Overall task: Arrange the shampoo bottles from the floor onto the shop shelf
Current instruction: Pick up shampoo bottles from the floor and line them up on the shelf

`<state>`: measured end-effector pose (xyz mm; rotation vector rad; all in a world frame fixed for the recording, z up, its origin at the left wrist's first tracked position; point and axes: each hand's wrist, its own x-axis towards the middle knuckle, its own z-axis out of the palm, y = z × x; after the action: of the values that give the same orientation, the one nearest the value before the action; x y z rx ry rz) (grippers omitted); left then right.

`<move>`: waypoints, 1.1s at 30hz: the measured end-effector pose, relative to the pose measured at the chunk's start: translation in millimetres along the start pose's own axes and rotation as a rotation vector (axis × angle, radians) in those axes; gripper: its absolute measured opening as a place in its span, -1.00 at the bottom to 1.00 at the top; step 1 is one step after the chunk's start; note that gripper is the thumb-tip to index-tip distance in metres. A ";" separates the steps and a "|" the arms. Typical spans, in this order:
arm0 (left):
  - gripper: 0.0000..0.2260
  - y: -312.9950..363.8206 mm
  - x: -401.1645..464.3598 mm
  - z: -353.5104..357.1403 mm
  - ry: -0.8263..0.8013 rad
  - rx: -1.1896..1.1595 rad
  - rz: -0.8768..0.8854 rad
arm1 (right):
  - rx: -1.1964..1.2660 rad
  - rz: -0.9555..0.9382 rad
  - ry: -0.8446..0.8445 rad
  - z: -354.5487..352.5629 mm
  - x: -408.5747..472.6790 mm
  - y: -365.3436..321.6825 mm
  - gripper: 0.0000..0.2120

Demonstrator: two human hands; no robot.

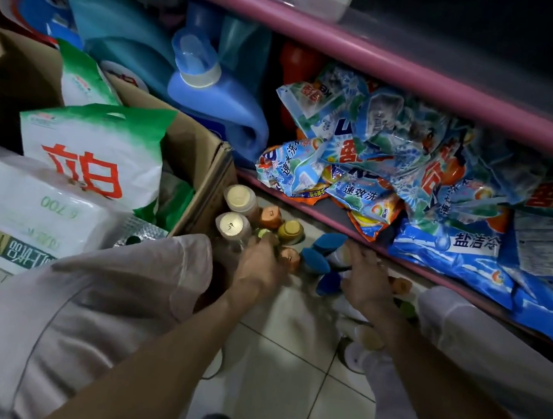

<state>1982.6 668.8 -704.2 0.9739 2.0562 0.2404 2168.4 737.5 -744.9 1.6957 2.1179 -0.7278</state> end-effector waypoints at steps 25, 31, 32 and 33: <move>-0.47 47.4 -35.4 60.4 -0.233 -0.575 0.232 | 0.087 -0.298 0.104 -165.7 -80.2 -39.0 -0.49; -0.63 38.3 -32.7 52.1 -0.114 -0.674 0.165 | 0.501 -0.256 0.012 -166.3 -58.2 -33.7 -0.72; -0.67 34.4 -32.1 51.3 -0.092 -0.692 0.136 | 0.539 -0.262 0.039 -159.6 -51.1 -32.4 -0.75; -0.69 30.2 -31.1 50.4 -0.065 -0.717 0.099 | 0.507 -0.270 0.088 -149.4 -42.9 -30.6 -0.76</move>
<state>2048.4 658.9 -703.2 0.6161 1.6595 0.9113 2157.6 784.4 -593.9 1.7080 2.3956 -1.3913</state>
